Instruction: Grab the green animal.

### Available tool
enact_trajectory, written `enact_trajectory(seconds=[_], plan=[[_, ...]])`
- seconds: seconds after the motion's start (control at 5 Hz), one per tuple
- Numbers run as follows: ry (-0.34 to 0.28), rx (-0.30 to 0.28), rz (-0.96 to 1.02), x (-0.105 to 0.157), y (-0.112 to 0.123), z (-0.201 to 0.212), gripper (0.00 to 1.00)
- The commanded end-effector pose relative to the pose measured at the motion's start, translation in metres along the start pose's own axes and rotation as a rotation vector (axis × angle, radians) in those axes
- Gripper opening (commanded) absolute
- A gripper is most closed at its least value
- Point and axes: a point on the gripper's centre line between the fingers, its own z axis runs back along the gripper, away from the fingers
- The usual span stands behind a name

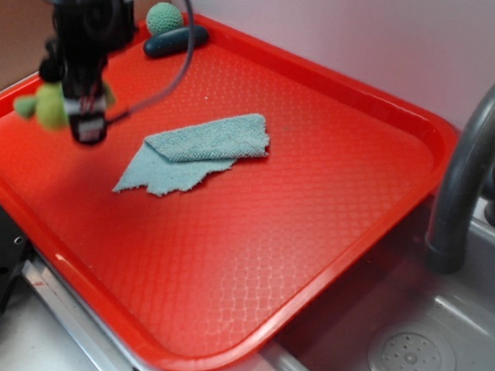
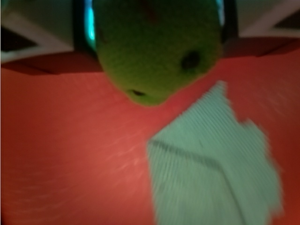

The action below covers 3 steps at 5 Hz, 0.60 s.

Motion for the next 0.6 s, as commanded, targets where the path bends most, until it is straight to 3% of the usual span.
enact_trajectory(seconds=[0.0,0.2,0.4], plan=[[-0.135,-0.125,0.316,-0.009,0.003,0.098,0.0],[-0.204,-0.164,0.336,-0.012,-0.001,0.133,0.0],[-0.291,-0.142,0.305,-0.011,-0.003,0.139,0.0]])
